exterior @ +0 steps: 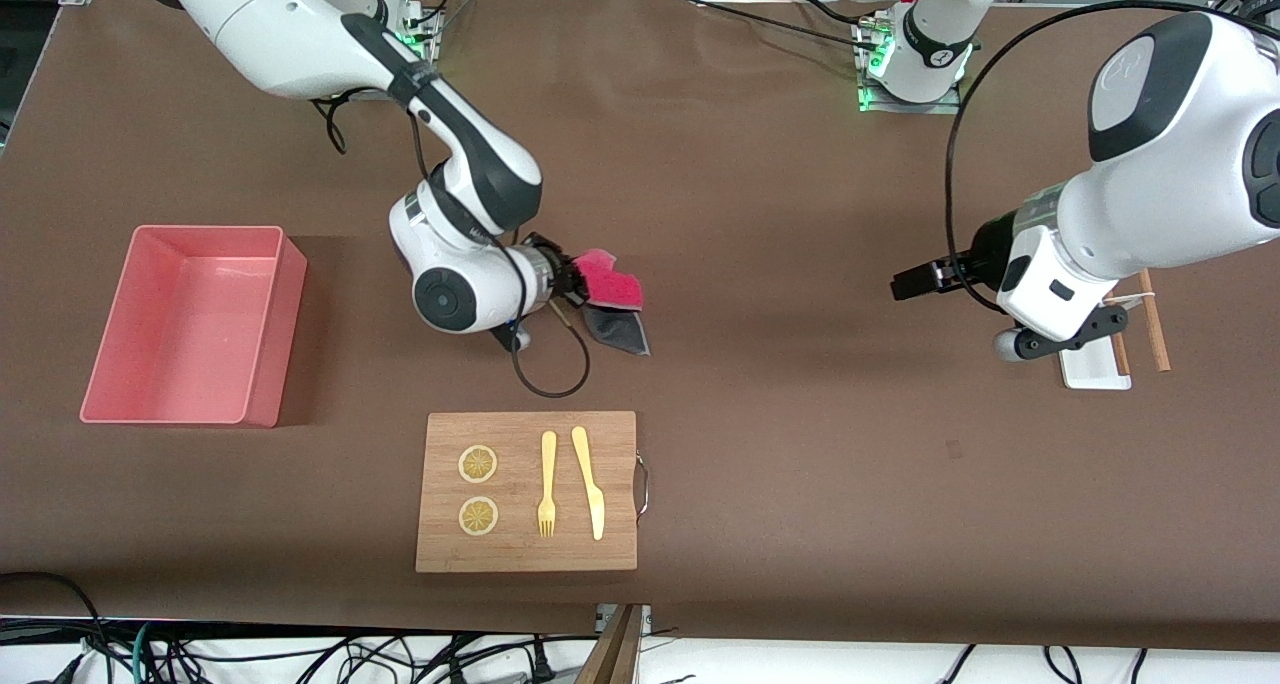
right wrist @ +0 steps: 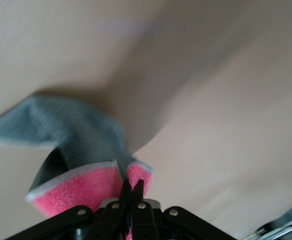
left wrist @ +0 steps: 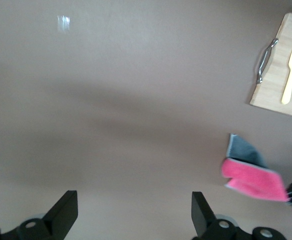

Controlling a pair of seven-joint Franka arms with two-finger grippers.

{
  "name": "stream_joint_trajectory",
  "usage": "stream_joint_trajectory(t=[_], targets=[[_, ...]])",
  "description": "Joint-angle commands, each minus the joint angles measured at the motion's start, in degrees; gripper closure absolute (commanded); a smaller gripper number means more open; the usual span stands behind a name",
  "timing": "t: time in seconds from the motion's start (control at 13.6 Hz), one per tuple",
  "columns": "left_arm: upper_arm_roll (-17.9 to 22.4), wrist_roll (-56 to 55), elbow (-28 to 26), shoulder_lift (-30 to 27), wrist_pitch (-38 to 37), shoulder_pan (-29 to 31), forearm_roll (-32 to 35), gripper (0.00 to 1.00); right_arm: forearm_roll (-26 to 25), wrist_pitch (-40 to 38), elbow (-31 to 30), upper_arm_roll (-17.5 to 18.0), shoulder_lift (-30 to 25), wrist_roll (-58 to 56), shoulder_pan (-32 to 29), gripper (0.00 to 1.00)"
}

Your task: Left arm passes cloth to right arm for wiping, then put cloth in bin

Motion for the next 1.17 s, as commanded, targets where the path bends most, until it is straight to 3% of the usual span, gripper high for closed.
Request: stream_joint_trajectory(t=[0.0,0.22,0.37,0.73,0.95,1.1], targets=[[3.61,11.91,-7.3,-7.15,0.04,-2.01,4.62,0.0,-1.97,-5.64,-0.25,-5.45,-1.21,-9.97,-0.6,1.0],[7.04,24.31,-14.95,-14.44,3.19,-2.19,10.24,0.0,-2.77,-8.98,0.02,-13.1,-1.65,-22.71,-0.69,1.0],[9.49,24.79,-18.39,-18.06,7.49,-2.19,10.35,0.0,-3.73,-11.62,0.36,-17.5,-2.52,-30.8,-0.95,1.0],[9.68,25.13,-17.08,-17.81,4.35,-1.31,5.87,0.0,-6.27,-15.85,3.52,-26.55,-3.5,-48.39,-1.04,1.0],[9.15,24.44,-15.95,-17.98,3.74,-1.4,5.87,0.0,-13.04,-14.89,4.23,-26.49,-3.32,-51.23,-1.04,1.0],[9.59,24.96,-15.94,-17.72,3.82,-0.7,5.87,0.0,-13.67,-13.83,6.07,-24.21,-2.97,-50.01,-0.95,1.0]])
